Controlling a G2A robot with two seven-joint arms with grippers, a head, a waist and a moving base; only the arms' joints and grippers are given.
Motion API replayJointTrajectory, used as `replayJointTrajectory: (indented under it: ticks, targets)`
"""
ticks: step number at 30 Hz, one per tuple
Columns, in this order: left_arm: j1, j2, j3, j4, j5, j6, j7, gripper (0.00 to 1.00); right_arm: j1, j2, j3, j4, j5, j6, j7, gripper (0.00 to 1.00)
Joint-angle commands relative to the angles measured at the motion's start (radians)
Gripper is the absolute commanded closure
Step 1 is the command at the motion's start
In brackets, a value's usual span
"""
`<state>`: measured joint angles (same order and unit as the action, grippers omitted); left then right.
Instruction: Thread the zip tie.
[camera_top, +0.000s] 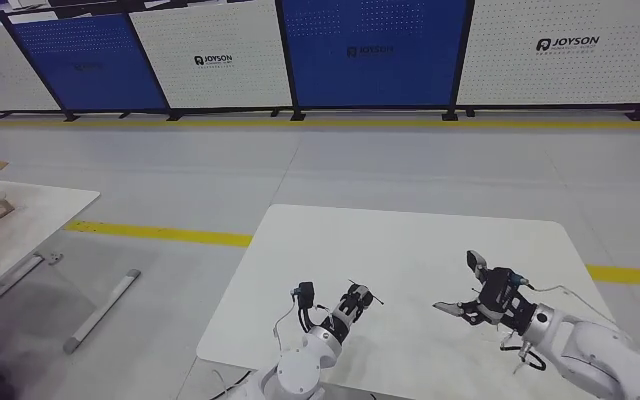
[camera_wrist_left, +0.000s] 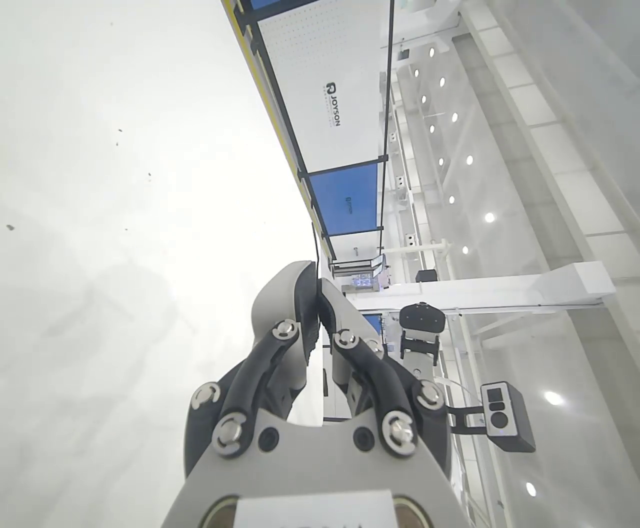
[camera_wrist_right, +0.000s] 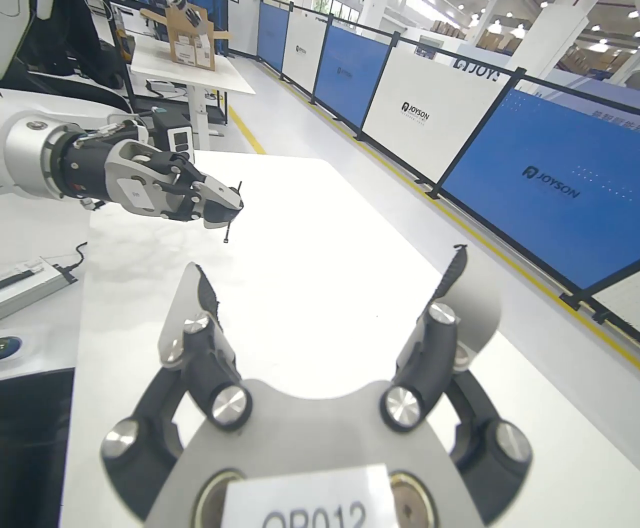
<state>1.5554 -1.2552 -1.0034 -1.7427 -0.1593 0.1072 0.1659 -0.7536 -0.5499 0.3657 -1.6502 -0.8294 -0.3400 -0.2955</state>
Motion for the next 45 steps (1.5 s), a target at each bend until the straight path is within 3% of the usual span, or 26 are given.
replayJointTrajectory:
  ticks: [1, 5, 8, 11, 14, 21, 33, 37, 40, 45]
  targets:
    - [0.0, 0.0, 0.0, 0.0, 0.0, 0.0, 0.0, 1.0, 0.0, 0.0, 0.0, 0.0, 0.0, 0.0, 0.0, 0.0]
    - [0.0, 0.0, 0.0, 0.0, 0.0, 0.0, 0.0, 1.0, 0.0, 0.0, 0.0, 0.0, 0.0, 0.0, 0.0, 0.0]
    - [0.0, 0.0, 0.0, 0.0, 0.0, 0.0, 0.0, 1.0, -0.011, -0.001, 0.01, -0.014, 0.096, 0.0, 0.034, 0.0]
    - [0.0, 0.0, 0.0, 0.0, 0.0, 0.0, 0.0, 1.0, 0.007, 0.012, 0.01, -0.03, 0.215, 0.0, 0.133, 0.0]
    - [0.0, 0.0, 0.0, 0.0, 0.0, 0.0, 0.0, 1.0, 0.04, 0.026, 0.014, -0.033, 0.354, 0.0, 0.298, 0.0]
    - [0.0, 0.0, 0.0, 0.0, 0.0, 0.0, 0.0, 1.0, 0.094, 0.026, 0.026, 0.008, 0.63, 0.0, 0.595, 0.0]
    - [0.0, 0.0, 0.0, 0.0, 0.0, 0.0, 0.0, 1.0, 0.092, 0.026, 0.025, 0.009, 0.627, 0.004, 0.6, 0.0]
    - [0.0, 0.0, 0.0, 0.0, 0.0, 0.0, 0.0, 1.0, 0.1, 0.023, 0.049, -0.01, 0.614, 0.13, 0.746, 0.0]
    - [0.0, 0.0, 0.0, 0.0, 0.0, 0.0, 0.0, 1.0, 0.108, 0.029, 0.075, 0.005, 0.669, 0.163, 0.904, 0.0]
    - [0.0, 0.0, 0.0, 0.0, 0.0, 0.0, 0.0, 1.0, 0.119, 0.024, 0.096, 0.033, 0.699, 0.174, 1.082, 0.0]
